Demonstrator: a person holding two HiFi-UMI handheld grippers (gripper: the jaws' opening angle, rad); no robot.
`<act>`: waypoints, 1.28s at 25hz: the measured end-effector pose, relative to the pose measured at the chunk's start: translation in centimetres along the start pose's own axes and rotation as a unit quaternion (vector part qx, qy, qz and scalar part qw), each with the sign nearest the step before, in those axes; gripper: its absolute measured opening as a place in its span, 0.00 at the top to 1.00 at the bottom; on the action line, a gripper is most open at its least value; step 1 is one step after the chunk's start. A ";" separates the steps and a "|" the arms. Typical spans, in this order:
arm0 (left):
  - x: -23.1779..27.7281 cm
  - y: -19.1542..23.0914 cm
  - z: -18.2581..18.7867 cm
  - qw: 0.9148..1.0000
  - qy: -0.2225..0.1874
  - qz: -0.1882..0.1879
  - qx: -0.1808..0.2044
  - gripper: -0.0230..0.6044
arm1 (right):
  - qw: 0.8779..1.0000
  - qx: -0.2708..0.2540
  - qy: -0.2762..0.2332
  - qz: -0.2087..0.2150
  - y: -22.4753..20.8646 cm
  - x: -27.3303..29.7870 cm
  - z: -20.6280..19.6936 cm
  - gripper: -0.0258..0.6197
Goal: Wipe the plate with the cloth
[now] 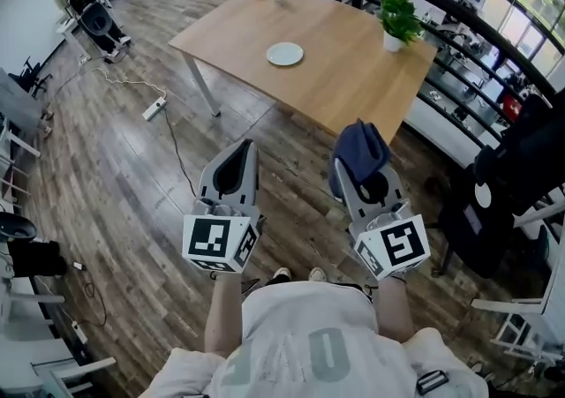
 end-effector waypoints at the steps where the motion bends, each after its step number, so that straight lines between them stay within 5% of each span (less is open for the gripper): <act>1: 0.1 -0.4 -0.1 1.000 0.000 0.004 0.000 0.95 | 1.000 0.001 0.001 0.002 -0.4 -0.2 -0.2 0.88; 8: 1.8 -3.1 -0.5 1.000 0.002 0.009 0.005 0.95 | 0.999 0.010 0.029 0.017 -3.1 -1.0 -1.7 0.88; 14: 4.2 -1.0 -1.6 1.000 -0.003 0.007 -0.013 0.95 | 0.999 0.006 0.032 0.022 -4.0 1.4 -2.6 0.88; 32: 17.1 19.7 -2.6 1.000 0.000 -0.008 -0.020 0.95 | 0.999 -0.017 0.045 0.013 -4.7 26.2 -2.2 0.88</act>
Point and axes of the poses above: the fingertips, and each gripper's own axes: x forward along the fingers, y to its left, z out of its top, the point moved 8 cm from there along -x, backward along the fingers, and after that the axes turned 13 degrees about -z, right-handed, at the moved point
